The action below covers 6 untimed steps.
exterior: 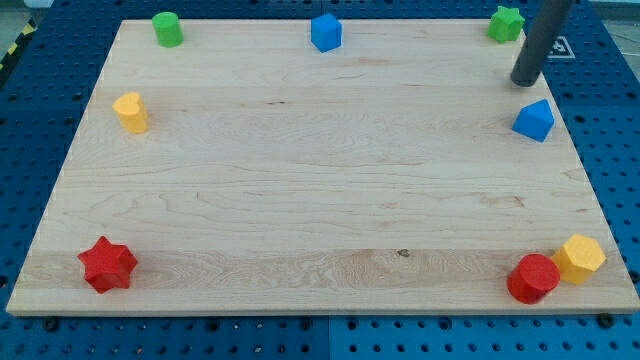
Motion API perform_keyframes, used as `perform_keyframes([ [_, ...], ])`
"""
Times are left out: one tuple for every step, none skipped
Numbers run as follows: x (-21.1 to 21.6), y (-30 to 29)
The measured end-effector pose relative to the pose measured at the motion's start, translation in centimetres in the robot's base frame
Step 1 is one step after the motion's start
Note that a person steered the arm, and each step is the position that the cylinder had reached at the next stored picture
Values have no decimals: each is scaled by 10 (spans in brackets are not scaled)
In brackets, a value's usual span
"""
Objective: Push blue triangle slightly to the left
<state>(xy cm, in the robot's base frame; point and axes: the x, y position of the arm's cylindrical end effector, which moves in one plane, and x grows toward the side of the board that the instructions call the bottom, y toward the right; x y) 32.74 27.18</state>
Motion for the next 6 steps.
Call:
perform_keyframes([
  [7,7],
  [22,20],
  [37,27],
  [59,29],
  [67,24],
  [67,18],
])
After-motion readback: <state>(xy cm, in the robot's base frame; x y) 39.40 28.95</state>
